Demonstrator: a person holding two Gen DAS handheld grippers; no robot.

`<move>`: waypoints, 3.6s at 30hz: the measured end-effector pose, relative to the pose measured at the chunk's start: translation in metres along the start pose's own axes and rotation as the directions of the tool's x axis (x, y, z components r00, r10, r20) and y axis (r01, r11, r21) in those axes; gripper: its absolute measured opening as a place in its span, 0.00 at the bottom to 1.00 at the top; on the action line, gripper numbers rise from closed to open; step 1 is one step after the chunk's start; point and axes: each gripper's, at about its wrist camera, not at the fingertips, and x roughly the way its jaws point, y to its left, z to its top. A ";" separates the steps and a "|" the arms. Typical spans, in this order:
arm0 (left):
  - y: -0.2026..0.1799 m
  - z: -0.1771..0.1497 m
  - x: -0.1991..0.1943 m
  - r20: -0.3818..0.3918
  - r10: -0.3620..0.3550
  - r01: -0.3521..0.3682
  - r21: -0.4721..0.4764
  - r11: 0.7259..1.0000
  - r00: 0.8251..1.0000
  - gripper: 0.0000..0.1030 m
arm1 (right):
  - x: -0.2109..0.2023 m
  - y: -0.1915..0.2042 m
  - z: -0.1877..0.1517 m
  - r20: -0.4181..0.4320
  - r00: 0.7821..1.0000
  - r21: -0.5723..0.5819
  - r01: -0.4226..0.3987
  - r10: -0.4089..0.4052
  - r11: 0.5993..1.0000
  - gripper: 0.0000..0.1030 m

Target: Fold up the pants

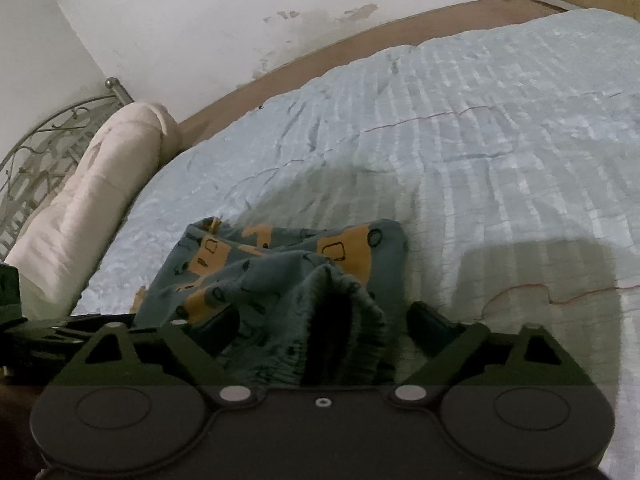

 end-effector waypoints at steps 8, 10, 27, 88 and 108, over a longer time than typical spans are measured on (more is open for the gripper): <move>0.026 0.000 -0.009 0.043 -0.098 0.103 -0.123 0.987 0.994 0.77 | -0.007 -0.009 0.001 0.016 1.000 0.045 0.017 -0.017 0.999 0.59; 0.030 0.000 -0.010 0.045 -0.107 0.112 -0.137 0.984 0.993 0.69 | -0.009 -0.009 0.001 0.021 1.000 0.058 0.010 -0.012 0.998 0.54; 0.014 0.020 -0.030 0.064 -0.129 0.131 -0.039 0.991 0.990 0.14 | -0.035 0.019 0.007 0.131 0.991 0.012 0.010 -0.012 1.000 0.20; -0.011 0.018 -0.142 0.417 0.235 -0.245 -0.031 0.969 0.878 1.00 | -0.074 0.114 0.011 0.453 0.890 -0.184 0.140 -0.043 0.973 0.99; -0.022 -0.083 -0.156 0.415 0.262 -0.279 -0.021 0.960 0.871 1.00 | -0.120 0.120 -0.100 0.452 0.885 -0.179 0.216 -0.115 0.960 0.99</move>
